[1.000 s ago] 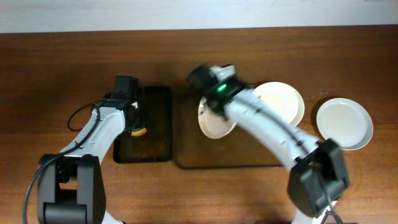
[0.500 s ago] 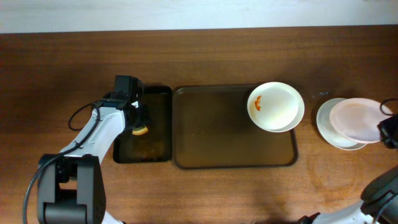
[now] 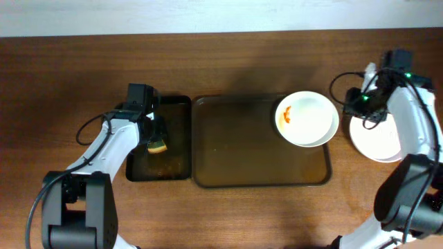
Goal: Clean dirty plates on tray and stack at the side
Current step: 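Lift the plate with the right gripper and stack it on the side plate, then grip the rim of the last plate with the right gripper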
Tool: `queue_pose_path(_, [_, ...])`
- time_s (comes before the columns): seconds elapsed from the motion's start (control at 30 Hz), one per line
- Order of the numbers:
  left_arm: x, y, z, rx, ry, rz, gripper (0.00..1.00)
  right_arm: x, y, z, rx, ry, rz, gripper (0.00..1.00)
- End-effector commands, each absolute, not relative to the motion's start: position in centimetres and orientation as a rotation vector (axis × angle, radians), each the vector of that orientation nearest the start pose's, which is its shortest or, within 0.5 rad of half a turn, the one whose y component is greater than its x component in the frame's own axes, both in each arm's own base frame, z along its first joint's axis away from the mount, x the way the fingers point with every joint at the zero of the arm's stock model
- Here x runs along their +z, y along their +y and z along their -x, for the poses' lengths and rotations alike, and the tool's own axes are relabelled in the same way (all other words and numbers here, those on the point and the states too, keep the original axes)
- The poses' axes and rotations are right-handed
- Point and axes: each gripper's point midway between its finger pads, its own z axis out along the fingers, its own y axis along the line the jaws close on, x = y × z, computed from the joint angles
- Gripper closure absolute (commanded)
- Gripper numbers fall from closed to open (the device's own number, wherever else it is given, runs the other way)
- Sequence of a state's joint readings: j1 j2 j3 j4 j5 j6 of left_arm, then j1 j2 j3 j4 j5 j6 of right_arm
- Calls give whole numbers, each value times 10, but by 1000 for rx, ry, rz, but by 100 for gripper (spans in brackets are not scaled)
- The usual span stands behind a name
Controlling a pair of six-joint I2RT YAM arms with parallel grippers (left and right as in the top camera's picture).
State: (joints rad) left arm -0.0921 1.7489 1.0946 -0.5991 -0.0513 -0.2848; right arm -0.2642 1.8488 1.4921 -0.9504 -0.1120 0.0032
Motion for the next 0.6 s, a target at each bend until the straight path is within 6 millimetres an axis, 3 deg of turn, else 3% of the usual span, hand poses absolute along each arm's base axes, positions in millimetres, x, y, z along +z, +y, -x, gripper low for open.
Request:
queue_pose_path(0.0, [42, -27, -375, -30, 2799, 280, 78, 71, -84, -409, 58, 2897, -287, 48])
queue_pose_path(0.1, [42, -27, -375, -30, 2799, 280, 76, 35, -74, -411, 95, 2968, -268, 54])
queue_pose_path(0.17, [42, -27, -375, -29, 2799, 280, 76, 22, -69, -409, 108, 2997, -259, 69])
queue_pose_path(0.23, [42, -27, -375, -29, 2799, 280, 76, 22, -65, -410, 139, 2995, -255, 90])
queue_pose_path(0.27, [42, -27, -375, -30, 2799, 280, 76, 23, -59, -409, 189, 2996, -258, 96])
queue_pose_path(0.37, [42, -27, -375, -30, 2796, 280, 76, 38, -25, -409, 337, 2998, -193, 96])
queue_pose_path(0.4, [42, -27, -375, -30, 2796, 280, 76, 47, -2, -404, 343, 3014, -124, 96])
queue_pose_path(0.57, [43, -19, -378, 33, 2779, 289, 73, 44, 61, -368, 229, 3165, 120, 96])
